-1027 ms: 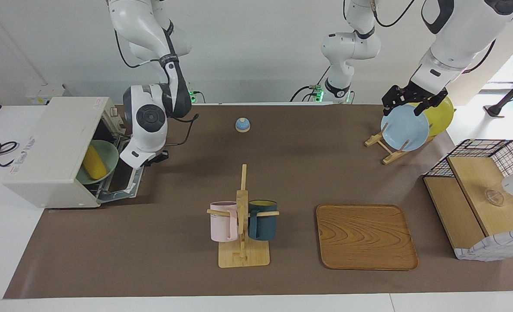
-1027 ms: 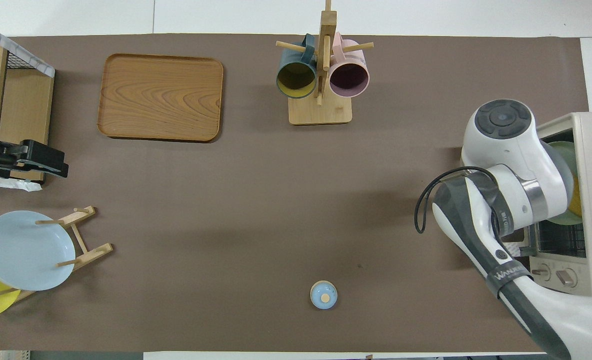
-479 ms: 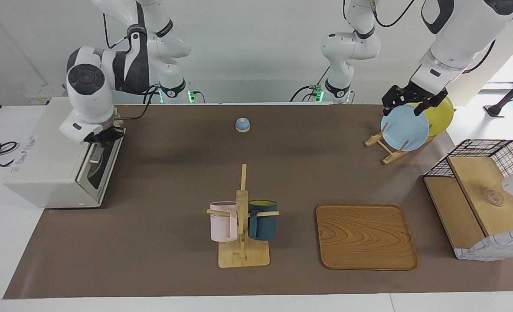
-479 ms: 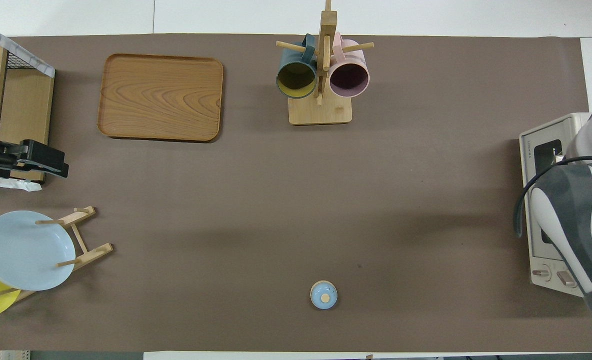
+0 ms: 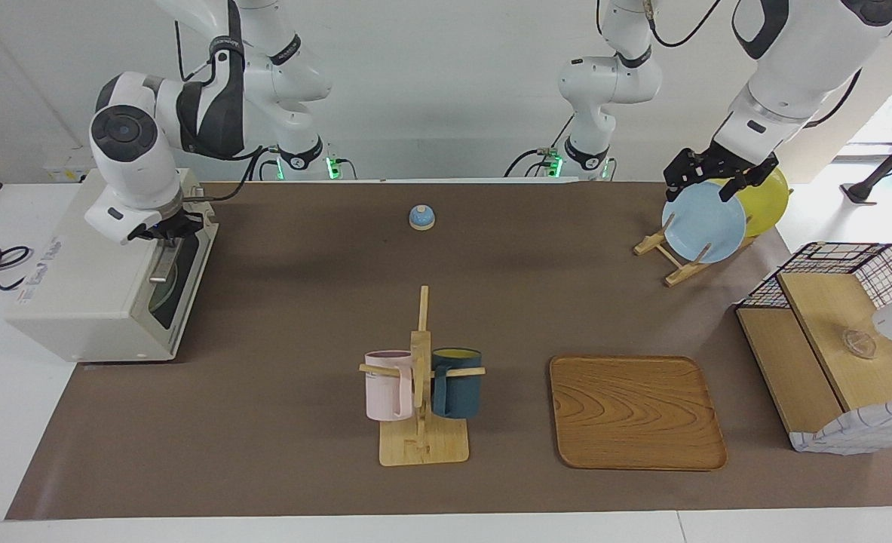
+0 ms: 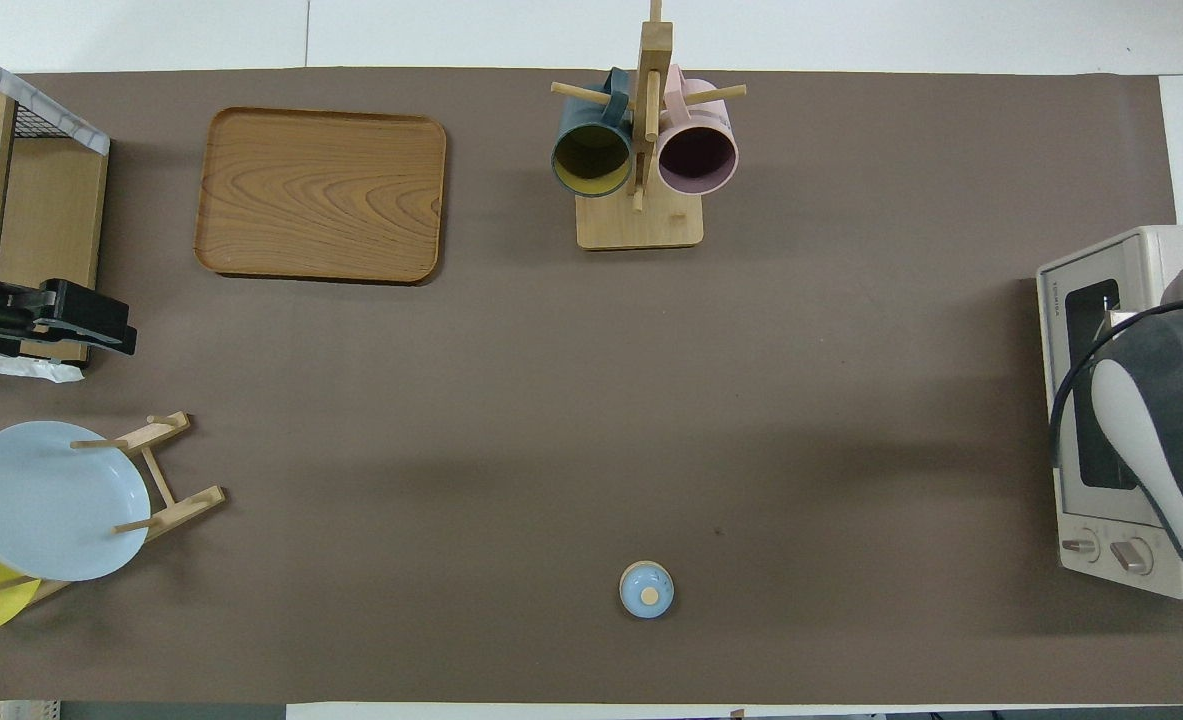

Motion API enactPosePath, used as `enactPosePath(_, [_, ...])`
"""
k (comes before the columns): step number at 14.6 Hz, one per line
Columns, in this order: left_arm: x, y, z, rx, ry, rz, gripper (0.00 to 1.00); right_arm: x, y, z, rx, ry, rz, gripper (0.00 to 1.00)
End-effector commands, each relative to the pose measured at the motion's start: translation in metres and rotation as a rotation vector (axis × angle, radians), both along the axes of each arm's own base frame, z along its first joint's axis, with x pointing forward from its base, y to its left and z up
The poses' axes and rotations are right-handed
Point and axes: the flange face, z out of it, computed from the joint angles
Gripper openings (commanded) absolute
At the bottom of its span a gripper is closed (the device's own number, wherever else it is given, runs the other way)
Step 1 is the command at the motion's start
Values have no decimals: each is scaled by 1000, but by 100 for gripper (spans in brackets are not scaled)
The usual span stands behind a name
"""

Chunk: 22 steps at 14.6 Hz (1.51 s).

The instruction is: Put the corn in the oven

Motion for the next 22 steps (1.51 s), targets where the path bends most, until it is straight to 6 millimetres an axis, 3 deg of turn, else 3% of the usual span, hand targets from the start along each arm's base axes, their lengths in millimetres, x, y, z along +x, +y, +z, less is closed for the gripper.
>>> enactPosePath(1, [-7, 3, 0, 12, -12, 0, 100, 4, 2, 38, 56, -27, -25, 4])
enactPosePath(4, [-7, 4, 0, 12, -12, 1, 100, 5, 12, 83, 159, -94, -55, 23])
enactPosePath(8, [-7, 3, 0, 12, -12, 0, 100, 7, 32, 112, 249, -113, -61, 52])
enactPosePath(9, [-7, 4, 0, 12, -11, 2, 100, 7, 38, 113, 264, -107, -60, 67])
enactPosePath(10, [-7, 3, 0, 10, -11, -1, 100, 5, 41, 115, 282, -108, -63, 95])
enactPosePath(11, [-7, 3, 0, 12, -13, -1, 100, 4, 42, 116, 290, -106, -65, 100])
enactPosePath(18, [-7, 3, 0, 12, -11, 0, 100, 7, 49, 133, 316, -121, -78, 100])
enactPosePath(22, [-7, 3, 0, 12, -13, 1, 100, 14, 70, 133, 292, -122, -81, 100])
